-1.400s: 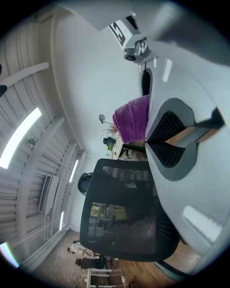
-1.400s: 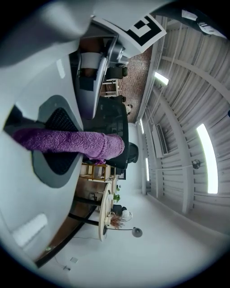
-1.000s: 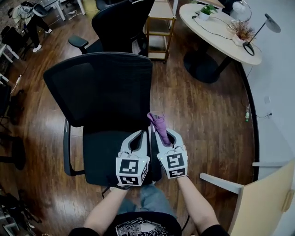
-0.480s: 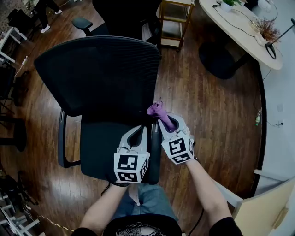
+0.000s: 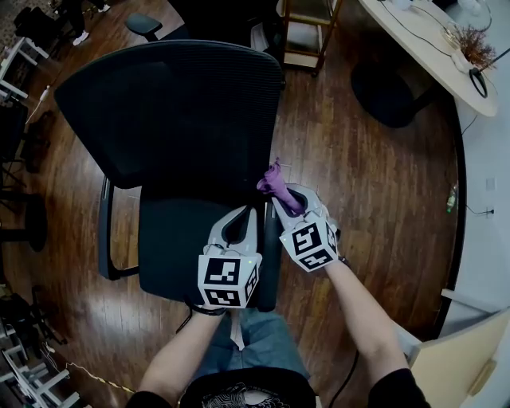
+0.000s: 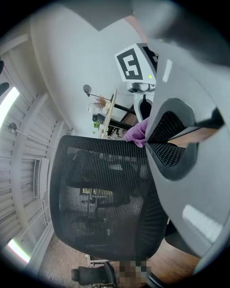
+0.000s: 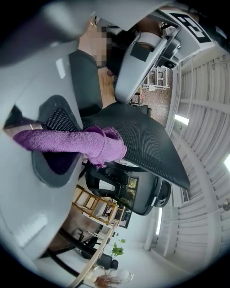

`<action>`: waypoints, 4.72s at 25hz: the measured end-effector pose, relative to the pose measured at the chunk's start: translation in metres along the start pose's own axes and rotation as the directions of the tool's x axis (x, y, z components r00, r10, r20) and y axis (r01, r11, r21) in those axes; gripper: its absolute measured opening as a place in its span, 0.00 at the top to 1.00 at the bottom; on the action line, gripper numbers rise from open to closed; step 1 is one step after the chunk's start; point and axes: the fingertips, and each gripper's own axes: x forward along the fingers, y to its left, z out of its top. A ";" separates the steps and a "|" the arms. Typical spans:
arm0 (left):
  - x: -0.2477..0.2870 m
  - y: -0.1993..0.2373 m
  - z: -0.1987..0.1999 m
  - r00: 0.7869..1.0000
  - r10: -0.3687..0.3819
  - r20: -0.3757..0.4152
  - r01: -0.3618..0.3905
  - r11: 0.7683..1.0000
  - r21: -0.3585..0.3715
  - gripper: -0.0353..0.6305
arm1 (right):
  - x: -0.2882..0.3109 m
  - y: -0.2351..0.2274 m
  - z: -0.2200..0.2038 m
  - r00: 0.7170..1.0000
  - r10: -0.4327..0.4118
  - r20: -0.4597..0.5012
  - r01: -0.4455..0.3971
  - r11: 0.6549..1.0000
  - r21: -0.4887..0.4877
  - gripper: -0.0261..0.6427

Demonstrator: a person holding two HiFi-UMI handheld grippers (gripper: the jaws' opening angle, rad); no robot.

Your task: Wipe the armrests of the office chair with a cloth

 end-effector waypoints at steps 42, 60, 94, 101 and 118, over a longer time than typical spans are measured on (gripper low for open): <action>-0.188 -0.020 -0.104 0.993 -0.115 -0.002 0.115 0.992 0.053 0.94 | -0.137 0.213 -0.041 0.992 -0.100 -0.071 0.109 0.984 0.142 0.85; -0.236 -0.018 -0.176 0.991 -0.129 -0.046 0.131 0.991 0.025 0.94 | -0.165 0.281 -0.092 0.972 -0.232 -0.033 0.223 0.873 0.433 0.85; -0.227 -0.040 -0.258 0.992 -0.127 -0.027 0.129 0.987 0.094 0.94 | -0.145 0.323 -0.192 0.969 -0.244 0.031 0.195 0.841 0.505 0.85; -0.227 -0.058 -0.225 0.983 -0.161 -0.082 0.171 0.978 0.119 0.94 | -0.192 0.297 -0.150 0.937 -0.345 0.052 0.252 0.772 0.584 0.85; -0.175 -0.092 -0.270 0.970 -0.147 -0.191 0.191 0.953 0.236 0.94 | -0.126 0.284 -0.245 0.967 -0.255 -0.001 0.188 0.710 0.679 0.85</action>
